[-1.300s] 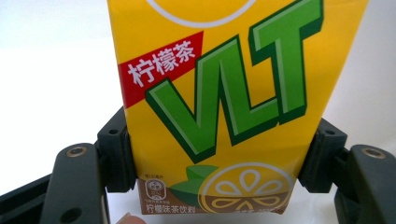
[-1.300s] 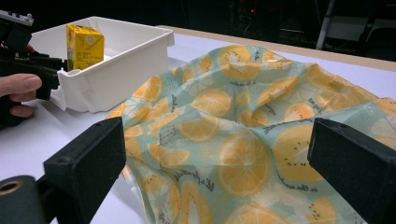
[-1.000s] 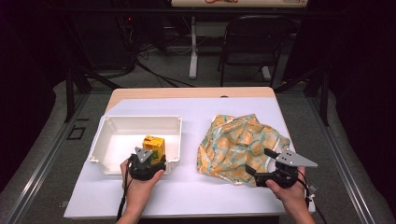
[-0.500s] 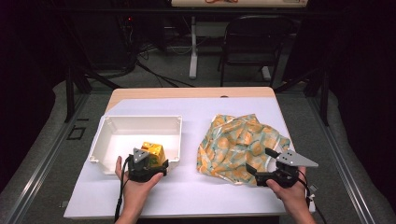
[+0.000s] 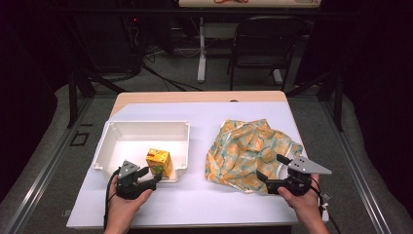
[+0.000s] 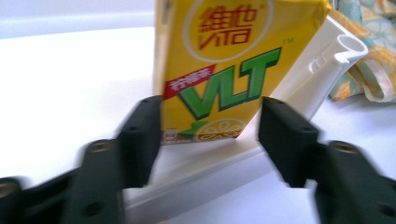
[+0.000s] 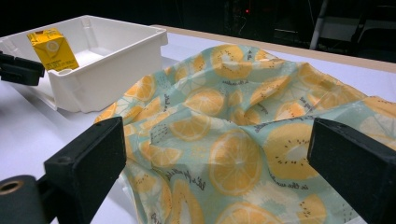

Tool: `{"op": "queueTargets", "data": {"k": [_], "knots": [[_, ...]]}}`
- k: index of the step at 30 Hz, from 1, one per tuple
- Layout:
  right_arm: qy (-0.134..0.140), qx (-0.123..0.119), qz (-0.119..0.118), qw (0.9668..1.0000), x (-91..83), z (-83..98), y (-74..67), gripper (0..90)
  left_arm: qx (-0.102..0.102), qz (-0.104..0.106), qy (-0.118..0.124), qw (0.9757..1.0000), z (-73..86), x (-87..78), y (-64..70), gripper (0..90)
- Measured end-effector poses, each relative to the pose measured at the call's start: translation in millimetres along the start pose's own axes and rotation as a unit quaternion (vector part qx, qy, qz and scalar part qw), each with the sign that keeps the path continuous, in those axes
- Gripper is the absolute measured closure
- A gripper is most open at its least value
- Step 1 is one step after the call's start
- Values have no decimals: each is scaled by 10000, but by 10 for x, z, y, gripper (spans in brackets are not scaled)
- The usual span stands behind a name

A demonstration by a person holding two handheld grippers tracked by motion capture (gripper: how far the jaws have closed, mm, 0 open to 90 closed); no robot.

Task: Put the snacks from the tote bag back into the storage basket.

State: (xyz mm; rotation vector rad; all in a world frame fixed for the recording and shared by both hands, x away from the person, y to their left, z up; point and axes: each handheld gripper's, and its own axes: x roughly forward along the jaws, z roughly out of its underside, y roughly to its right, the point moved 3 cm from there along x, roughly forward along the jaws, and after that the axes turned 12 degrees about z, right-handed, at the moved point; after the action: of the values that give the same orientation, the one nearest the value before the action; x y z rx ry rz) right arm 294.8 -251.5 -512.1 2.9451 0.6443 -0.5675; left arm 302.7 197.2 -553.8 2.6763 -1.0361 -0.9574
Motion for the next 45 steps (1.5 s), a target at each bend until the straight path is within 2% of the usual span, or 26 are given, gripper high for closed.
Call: {"op": "queueTargets", "data": {"k": [1,3,5,6,9,11,16,22,28,36,45], "knots": [[10,-3,-7,10000,4,1,-2,38,-40,-8,13,10000,0,-28,-27,549],[6,-6,-13,10000,9,4,-2,39,-246,-20,33,9997,3,-77,-100,742],[-6,-6,-14,10000,15,9,-3,40,-428,-90,86,9990,8,-95,-174,866],[-26,-18,-20,10000,16,11,0,40,-421,-180,49,9989,13,-92,-209,900],[-25,-12,-12,10000,22,14,-1,41,-526,-305,97,9981,12,-78,-297,900],[-31,-22,-18,10000,24,14,-1,41,-524,-362,159,9978,-14,-59,-356,900],[-42,-17,-12,10000,40,19,-7,42,-505,-335,216,9979,-81,5,-416,900],[-58,-23,-3,10000,49,26,-11,43,-494,-216,165,9984,-94,99,-411,900],[-65,-24,14,10000,40,30,1,44,-493,-74,110,9987,-100,106,-384,900],[-58,-18,6,10000,39,29,8,44,-502,-72,84,9987,-84,112,-369,900],[-46,-26,9,10000,40,27,6,44,-408,-3,59,9991,-73,150,-295,900]]}}
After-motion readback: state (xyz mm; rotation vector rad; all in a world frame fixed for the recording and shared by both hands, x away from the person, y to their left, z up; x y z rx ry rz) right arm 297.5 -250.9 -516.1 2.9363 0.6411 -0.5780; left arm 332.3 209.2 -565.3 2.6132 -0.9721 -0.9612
